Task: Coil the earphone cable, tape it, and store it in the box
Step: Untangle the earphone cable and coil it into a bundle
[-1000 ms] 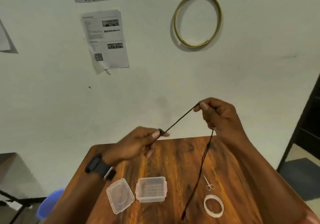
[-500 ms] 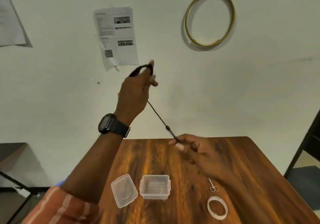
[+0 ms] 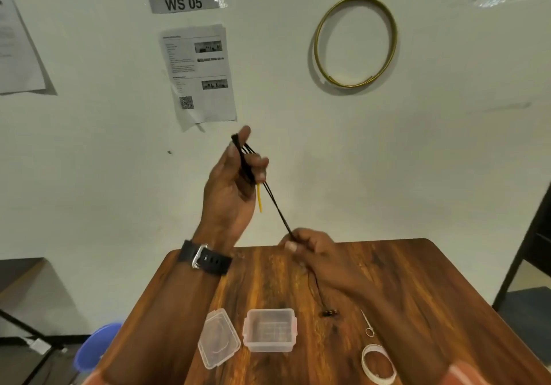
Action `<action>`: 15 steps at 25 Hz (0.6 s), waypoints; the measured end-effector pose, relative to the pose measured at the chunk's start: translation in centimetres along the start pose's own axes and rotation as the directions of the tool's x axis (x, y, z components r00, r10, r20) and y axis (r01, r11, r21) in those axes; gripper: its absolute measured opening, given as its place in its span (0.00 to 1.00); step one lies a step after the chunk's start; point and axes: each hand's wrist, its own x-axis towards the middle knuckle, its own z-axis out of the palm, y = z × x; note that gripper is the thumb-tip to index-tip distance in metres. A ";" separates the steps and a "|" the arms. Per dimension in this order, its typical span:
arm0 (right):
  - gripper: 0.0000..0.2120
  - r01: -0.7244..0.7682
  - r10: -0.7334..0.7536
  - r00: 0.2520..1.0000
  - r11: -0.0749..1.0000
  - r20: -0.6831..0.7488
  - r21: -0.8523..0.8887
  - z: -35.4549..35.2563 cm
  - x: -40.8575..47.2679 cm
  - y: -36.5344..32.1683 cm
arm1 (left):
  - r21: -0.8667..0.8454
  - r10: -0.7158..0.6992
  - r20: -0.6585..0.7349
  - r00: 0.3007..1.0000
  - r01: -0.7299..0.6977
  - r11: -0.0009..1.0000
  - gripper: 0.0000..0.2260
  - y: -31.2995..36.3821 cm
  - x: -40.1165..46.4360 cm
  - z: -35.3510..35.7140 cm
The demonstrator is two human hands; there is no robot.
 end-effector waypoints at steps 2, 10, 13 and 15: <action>0.05 0.023 -0.015 0.988 0.999 0.152 -0.048 1.8 -2.7 -0.4 | 0.513 0.211 -0.047 0.976 -0.158 0.844 0.18 0.3 2.8 -1.4; 0.11 0.162 -0.201 0.958 0.968 -0.204 -0.194 -8.0 -0.2 -3.9 | 0.552 -0.601 0.386 0.700 0.347 0.758 0.18 -3.7 -5.8 -5.6; 0.13 0.056 -0.043 0.966 0.998 -0.254 0.042 -6.4 1.0 -1.6 | -0.051 -0.396 0.405 0.824 0.453 0.890 0.20 -3.6 -7.7 -2.0; 0.12 -0.044 0.061 0.984 0.994 -0.167 0.101 -2.7 -0.2 0.3 | -0.259 -0.230 0.124 0.965 0.255 0.932 0.20 -3.5 -6.2 -0.4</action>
